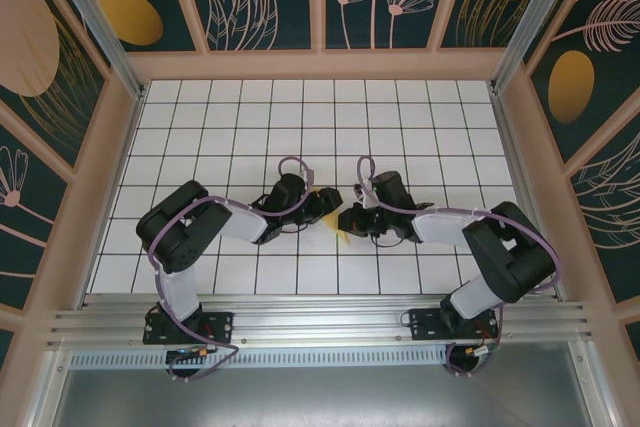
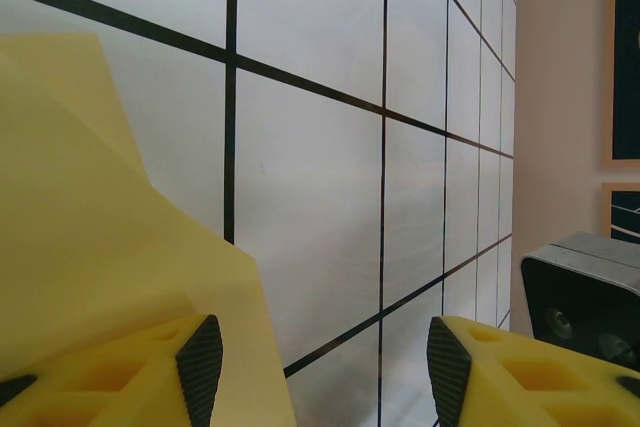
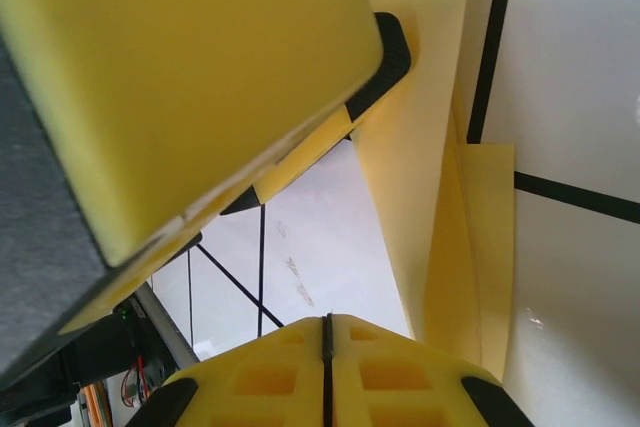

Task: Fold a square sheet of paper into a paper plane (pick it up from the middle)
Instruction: Fold the wing for the fifth time at the center of the table.

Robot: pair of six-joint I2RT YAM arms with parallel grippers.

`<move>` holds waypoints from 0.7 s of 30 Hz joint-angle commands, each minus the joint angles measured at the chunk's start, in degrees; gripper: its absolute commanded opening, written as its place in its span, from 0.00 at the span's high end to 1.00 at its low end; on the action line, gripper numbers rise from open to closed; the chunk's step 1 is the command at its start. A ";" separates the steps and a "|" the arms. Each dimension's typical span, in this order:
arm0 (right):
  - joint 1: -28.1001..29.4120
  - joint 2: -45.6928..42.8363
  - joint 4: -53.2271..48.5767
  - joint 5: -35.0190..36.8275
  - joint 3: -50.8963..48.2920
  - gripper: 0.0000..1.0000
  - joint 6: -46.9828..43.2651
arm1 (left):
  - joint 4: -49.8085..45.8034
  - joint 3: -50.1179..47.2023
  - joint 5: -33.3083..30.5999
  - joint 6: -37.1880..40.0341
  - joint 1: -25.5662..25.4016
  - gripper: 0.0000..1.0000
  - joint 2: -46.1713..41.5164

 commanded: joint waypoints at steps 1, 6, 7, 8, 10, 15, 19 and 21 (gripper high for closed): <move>0.80 -0.77 1.20 0.05 1.23 0.90 -0.52 | -6.98 -0.44 -0.60 1.00 0.25 0.40 3.50; 0.89 -0.61 0.42 0.43 1.94 0.90 -0.84 | -6.68 -0.54 -0.52 0.81 0.23 0.40 3.71; 0.87 -0.65 0.41 0.61 1.94 0.90 -0.61 | -6.68 -0.42 -0.46 0.88 0.22 0.40 3.69; 0.88 -0.68 0.41 0.72 1.94 0.90 -0.48 | -6.63 -0.53 -0.47 0.87 0.29 0.40 3.68; 0.98 -0.95 0.41 0.96 1.81 0.90 -0.21 | -6.68 -0.54 -0.56 0.78 0.23 0.40 3.82; 1.07 -1.84 1.11 2.04 0.88 0.90 0.30 | -6.94 -0.19 -0.12 1.00 0.28 0.40 4.56; 0.99 -1.41 1.99 1.70 0.61 0.90 0.74 | -6.92 -0.45 -0.21 1.00 0.27 0.40 4.46; 0.98 -0.72 2.13 1.49 0.75 0.90 1.03 | -6.85 -0.69 -0.37 0.96 0.23 0.40 4.42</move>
